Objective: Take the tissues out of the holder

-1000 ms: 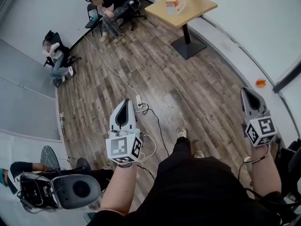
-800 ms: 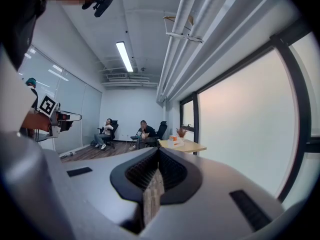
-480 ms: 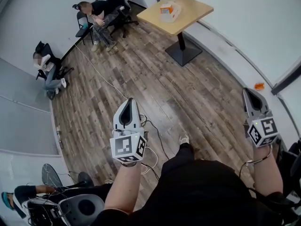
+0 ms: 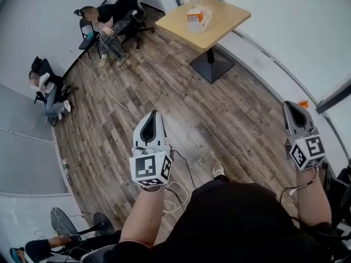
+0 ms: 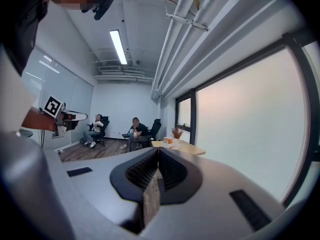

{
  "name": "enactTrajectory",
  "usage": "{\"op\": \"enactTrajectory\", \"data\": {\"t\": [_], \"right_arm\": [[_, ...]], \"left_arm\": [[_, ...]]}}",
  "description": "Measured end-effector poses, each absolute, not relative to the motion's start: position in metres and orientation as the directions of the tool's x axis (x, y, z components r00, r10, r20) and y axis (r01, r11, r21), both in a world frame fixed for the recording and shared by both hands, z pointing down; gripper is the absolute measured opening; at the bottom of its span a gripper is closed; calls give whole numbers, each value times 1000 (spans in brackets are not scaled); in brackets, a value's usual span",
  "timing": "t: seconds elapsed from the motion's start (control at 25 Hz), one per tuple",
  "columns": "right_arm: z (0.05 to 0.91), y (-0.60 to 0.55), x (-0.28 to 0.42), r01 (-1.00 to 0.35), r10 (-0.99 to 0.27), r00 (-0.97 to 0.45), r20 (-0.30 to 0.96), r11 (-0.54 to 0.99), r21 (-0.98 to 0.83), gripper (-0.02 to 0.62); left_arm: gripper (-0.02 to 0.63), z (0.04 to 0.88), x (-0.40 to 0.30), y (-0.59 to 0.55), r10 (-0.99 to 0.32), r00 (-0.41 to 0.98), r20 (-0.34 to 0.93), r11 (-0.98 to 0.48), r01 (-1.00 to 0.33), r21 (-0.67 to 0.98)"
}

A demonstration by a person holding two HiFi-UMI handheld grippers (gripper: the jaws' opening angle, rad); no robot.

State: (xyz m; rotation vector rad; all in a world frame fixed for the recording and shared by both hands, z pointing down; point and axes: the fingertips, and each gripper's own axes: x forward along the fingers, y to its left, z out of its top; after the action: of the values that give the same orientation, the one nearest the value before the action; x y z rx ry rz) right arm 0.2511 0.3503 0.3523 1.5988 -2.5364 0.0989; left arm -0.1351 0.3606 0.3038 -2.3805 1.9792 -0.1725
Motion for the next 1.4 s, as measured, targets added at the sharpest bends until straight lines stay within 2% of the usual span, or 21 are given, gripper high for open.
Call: {"op": "enactTrajectory", "data": {"t": [0.56, 0.88, 1.08, 1.4], "right_arm": [[357, 278, 198, -899, -894, -421, 156, 434, 56, 6], [359, 206, 188, -890, -883, -448, 138, 455, 22, 6], [350, 149, 174, -857, -859, -498, 119, 509, 80, 6], [343, 64, 163, -814, -813, -569, 128, 579, 58, 6]], "left_arm": [[5, 308, -171, 263, -971, 233, 45, -236, -967, -99], [5, 303, -181, 212, -981, 188, 47, -193, -974, -119], [5, 293, -190, 172, -988, 147, 44, -151, -980, -128], [5, 288, -194, 115, -994, 69, 79, -79, -989, -126]]}}
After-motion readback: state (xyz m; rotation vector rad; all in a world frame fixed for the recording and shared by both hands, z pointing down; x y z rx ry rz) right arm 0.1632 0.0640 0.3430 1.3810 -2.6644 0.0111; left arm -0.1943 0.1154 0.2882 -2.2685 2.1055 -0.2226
